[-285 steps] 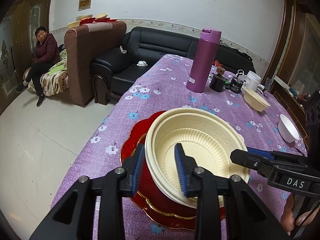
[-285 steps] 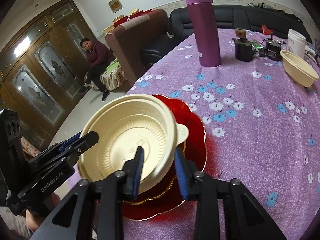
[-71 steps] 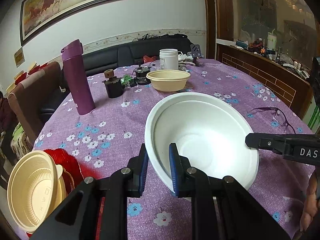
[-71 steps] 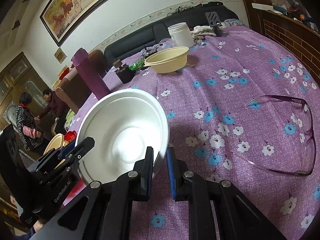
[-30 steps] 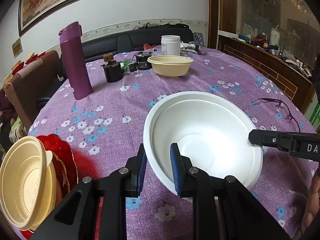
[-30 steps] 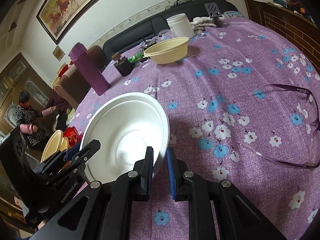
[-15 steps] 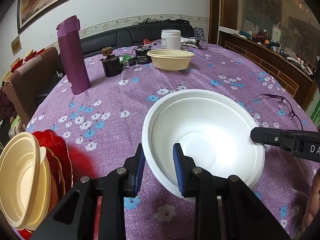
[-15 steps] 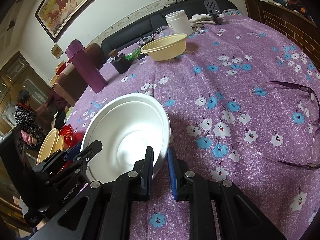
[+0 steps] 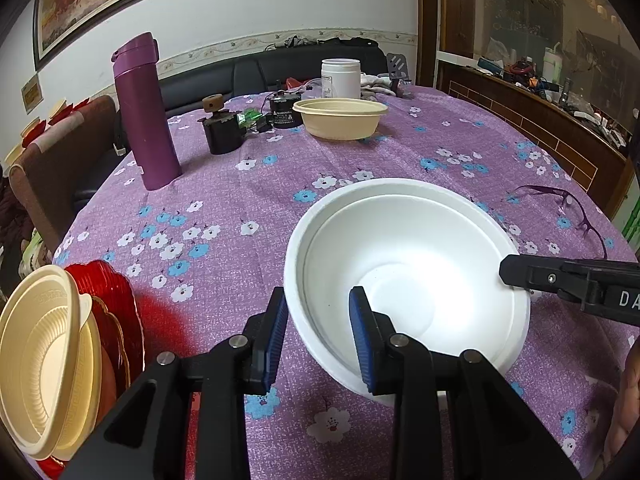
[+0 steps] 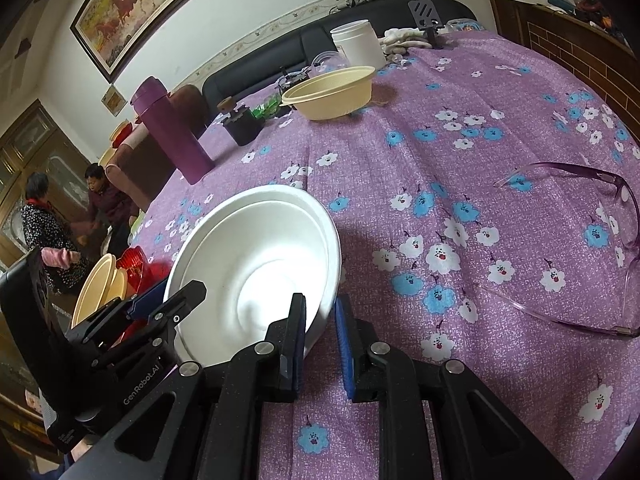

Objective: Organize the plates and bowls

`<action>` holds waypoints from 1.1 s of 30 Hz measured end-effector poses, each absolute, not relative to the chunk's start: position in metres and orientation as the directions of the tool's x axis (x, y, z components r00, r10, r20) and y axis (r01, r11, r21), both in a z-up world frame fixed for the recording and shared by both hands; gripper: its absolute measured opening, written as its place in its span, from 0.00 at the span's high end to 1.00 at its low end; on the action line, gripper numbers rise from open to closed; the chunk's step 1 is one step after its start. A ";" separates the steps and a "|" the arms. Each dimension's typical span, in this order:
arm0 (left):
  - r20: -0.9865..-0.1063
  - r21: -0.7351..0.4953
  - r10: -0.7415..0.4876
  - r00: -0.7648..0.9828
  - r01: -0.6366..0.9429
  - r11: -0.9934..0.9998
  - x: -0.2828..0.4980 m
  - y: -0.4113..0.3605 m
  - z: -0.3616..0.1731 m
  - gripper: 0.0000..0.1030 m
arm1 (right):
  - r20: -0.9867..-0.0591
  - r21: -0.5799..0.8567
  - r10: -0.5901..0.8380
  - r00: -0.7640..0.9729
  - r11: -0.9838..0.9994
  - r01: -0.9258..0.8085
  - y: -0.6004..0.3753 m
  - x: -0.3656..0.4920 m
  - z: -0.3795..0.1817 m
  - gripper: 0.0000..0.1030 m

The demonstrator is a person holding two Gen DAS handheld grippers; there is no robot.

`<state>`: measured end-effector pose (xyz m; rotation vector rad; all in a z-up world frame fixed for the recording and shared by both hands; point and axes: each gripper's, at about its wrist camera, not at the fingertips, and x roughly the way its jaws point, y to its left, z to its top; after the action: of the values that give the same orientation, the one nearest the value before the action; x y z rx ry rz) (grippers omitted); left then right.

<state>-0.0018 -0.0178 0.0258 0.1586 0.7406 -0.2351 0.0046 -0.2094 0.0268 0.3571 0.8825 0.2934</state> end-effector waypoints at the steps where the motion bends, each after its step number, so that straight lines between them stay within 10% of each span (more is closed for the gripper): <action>1: -0.682 0.063 -0.154 0.715 0.268 0.962 -0.002 -0.018 0.026 0.71 | -0.695 0.418 0.391 0.603 0.903 -0.103 -0.209 0.005 0.027 0.84; 33: -0.573 0.047 -0.153 0.805 0.219 0.975 -0.026 0.014 0.086 0.71 | -0.639 0.410 0.435 0.634 0.890 -0.198 -0.183 -0.009 0.075 0.83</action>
<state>-0.0261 0.0144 0.0858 0.1130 0.6033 -0.1997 -0.0090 -0.1829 0.0755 0.3169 0.8080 0.3686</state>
